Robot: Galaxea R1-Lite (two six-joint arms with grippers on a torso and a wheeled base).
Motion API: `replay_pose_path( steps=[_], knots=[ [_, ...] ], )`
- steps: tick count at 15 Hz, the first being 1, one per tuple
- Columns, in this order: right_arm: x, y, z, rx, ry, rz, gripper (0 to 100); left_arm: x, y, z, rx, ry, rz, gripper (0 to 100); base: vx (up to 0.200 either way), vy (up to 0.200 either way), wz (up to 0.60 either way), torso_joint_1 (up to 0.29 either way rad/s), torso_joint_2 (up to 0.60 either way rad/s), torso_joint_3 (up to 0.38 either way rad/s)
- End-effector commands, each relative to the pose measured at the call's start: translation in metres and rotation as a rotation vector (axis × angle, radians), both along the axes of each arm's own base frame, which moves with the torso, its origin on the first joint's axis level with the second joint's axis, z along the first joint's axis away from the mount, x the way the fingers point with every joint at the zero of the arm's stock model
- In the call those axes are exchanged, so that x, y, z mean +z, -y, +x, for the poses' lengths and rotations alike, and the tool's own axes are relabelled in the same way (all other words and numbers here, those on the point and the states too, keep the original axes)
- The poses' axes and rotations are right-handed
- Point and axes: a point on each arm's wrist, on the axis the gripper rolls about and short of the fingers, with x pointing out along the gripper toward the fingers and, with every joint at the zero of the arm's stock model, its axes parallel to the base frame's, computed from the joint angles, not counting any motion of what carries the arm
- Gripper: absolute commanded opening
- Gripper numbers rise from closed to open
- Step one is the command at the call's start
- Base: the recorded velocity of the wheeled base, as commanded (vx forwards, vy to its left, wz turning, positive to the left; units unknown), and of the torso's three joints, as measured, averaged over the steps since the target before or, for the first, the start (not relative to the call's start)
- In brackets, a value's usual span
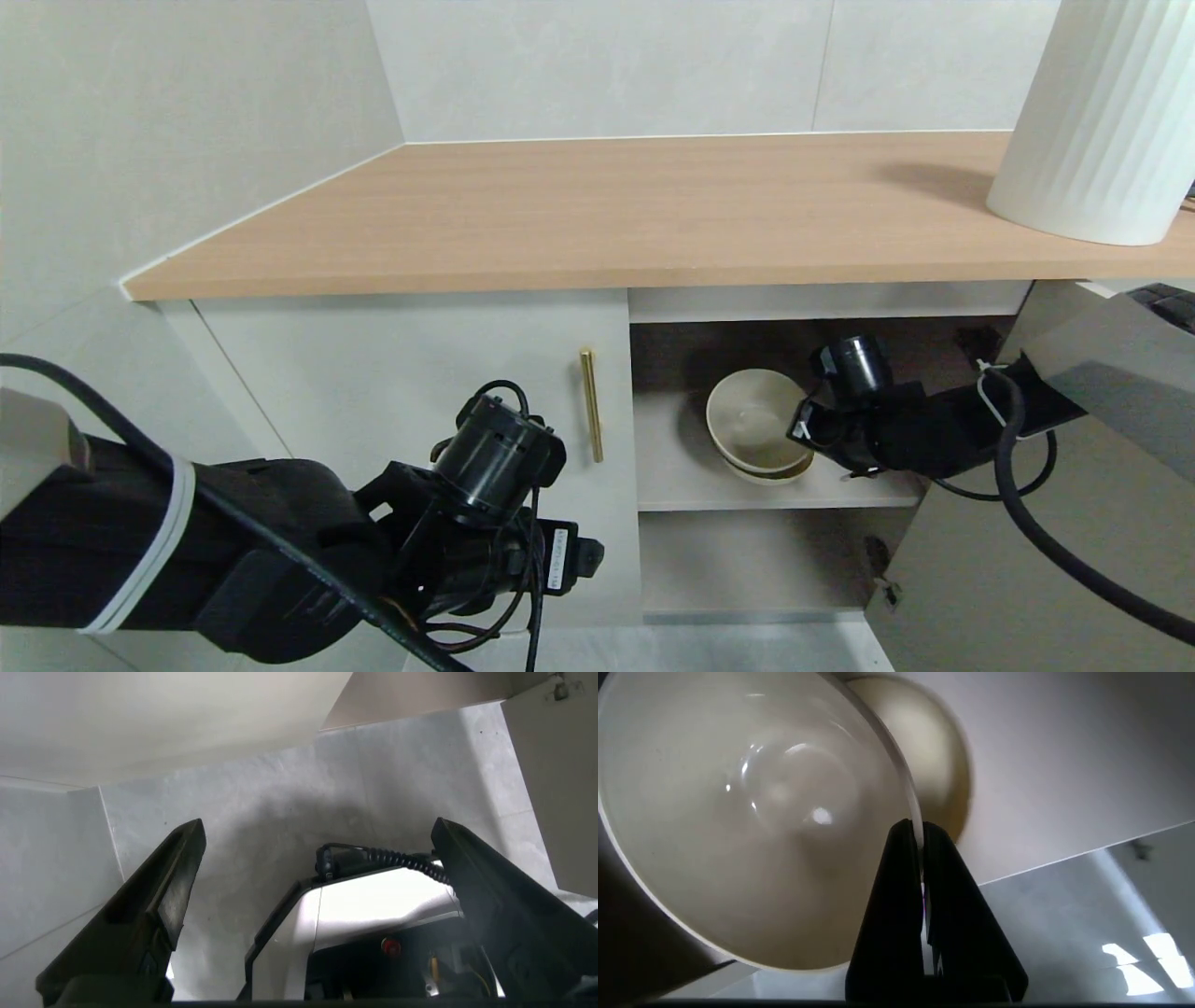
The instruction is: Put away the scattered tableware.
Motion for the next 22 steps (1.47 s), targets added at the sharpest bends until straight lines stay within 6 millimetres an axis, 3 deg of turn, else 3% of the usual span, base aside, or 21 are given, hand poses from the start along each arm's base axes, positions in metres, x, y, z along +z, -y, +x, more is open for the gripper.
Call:
replay_pose_path(
  steps=[1,9,10,18,20,22],
  knots=[
    [-0.001,0.002,0.000,-0.005,-0.004,-0.006,0,0.000,0.000,0.000,0.001,-0.001,0.000,100,0.000,0.000,0.00,0.000,0.00,0.000],
    [-0.003,0.004,0.000,-0.011,-0.016,-0.026,0,0.000,0.000,0.000,0.002,-0.001,0.000,100,0.000,0.000,0.00,0.000,0.00,0.000],
    [-0.003,0.004,0.000,-0.010,-0.023,-0.030,100,0.000,0.000,0.000,0.002,-0.001,0.000,100,0.000,0.000,0.00,0.000,0.00,0.000],
    [0.007,0.005,-0.006,-0.001,-0.019,-0.030,100,0.001,-0.001,0.001,0.004,0.004,-0.003,100,0.000,0.000,0.00,0.000,0.00,0.000],
    [0.021,0.006,-0.017,0.027,-0.025,-0.038,100,0.007,-0.004,0.001,0.013,0.019,-0.016,100,0.000,0.000,0.00,0.000,0.00,0.000],
    [0.042,-0.005,-0.051,0.188,-0.054,-0.033,100,0.022,-0.013,-0.003,0.028,0.054,-0.044,100,0.000,0.000,0.00,0.000,0.00,0.000]
  ],
)
